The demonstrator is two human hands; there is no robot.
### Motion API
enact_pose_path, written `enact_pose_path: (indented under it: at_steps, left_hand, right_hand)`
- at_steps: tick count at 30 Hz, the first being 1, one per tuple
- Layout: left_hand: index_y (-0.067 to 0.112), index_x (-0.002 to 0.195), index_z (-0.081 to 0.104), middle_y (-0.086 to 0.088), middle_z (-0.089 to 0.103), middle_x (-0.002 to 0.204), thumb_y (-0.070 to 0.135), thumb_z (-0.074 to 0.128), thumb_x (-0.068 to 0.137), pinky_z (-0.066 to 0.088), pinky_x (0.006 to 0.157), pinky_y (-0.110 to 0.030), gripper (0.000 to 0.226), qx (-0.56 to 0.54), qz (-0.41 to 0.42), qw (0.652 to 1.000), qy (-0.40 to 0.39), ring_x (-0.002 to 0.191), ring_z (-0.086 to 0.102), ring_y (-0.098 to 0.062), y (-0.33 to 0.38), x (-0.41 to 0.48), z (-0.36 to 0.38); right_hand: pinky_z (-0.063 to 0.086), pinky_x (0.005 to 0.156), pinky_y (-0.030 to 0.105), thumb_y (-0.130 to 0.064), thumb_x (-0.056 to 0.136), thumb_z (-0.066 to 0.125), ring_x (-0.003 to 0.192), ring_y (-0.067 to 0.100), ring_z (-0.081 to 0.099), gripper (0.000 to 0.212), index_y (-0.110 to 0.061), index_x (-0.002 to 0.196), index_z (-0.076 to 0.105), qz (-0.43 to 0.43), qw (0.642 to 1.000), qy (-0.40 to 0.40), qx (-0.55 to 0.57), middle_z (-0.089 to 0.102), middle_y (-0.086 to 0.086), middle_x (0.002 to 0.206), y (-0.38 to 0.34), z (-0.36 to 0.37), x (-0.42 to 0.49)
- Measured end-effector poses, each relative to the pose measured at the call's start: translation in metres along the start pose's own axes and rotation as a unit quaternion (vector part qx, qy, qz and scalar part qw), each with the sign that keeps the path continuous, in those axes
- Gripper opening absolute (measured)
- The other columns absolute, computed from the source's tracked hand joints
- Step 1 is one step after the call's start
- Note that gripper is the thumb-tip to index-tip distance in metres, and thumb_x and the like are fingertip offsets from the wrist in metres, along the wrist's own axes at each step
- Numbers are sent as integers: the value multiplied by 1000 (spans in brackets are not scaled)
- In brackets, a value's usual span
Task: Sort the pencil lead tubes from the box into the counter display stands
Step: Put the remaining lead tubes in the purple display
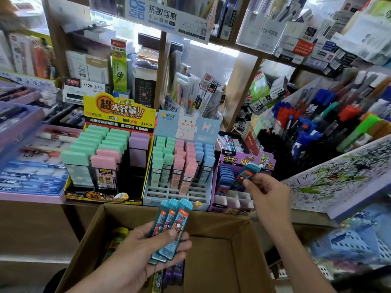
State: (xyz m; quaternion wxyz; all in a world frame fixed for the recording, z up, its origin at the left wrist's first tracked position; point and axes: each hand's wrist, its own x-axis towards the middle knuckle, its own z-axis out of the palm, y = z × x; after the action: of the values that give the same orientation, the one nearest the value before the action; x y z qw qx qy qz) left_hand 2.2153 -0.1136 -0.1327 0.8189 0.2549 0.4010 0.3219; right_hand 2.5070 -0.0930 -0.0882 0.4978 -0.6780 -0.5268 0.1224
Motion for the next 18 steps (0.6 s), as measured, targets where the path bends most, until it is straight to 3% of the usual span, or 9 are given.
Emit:
enact_pose_path:
  at_steps: [4,6,9,15,18]
  left_hand:
    - [2,120,69,-26,75,111,6,79,74,65,69,-44,47,1,-7,1000,0,101,75,-40,1,-1,0]
    - [3,121,68,-26,75,110,6,78,75,65,68,-44,47,1,-8,1000,5,99,76,-40,1,-1,1]
    - [2,120,68,-26,76,109,5,77,77,65,68,-45,45,3,-10,1000,10,98,76,-40,2,-2,3]
    - [3,120,67,-26,76,108,4,74,84,65,67,-44,37,4,-16,1000,20,98,76,-39,3,-3,4]
    - [2,118,70,-26,76,109,5,75,81,65,69,-45,38,4,-15,1000,21,98,76,-39,5,-3,5]
  right_hand:
    - [55,64,12,-13,95,72,80,-6,69,32,-43,85,68,-6,998,-21,-54,71,-32,84,4,9,4]
    - [56,65,19,-11,95,71,78,-2,69,31,-40,82,69,-10,997,-28,-76,73,-26,81,8,11,6]
    - [60,67,39,-15,95,70,72,4,69,16,-22,82,76,4,992,-43,-122,75,-13,76,12,16,9]
    - [53,56,34,-26,95,71,59,5,63,20,-19,78,77,14,979,-44,-198,69,-12,64,12,21,14]
    - [56,58,39,-29,91,75,60,7,65,19,-19,76,77,31,979,-39,-198,69,-11,62,11,22,16]
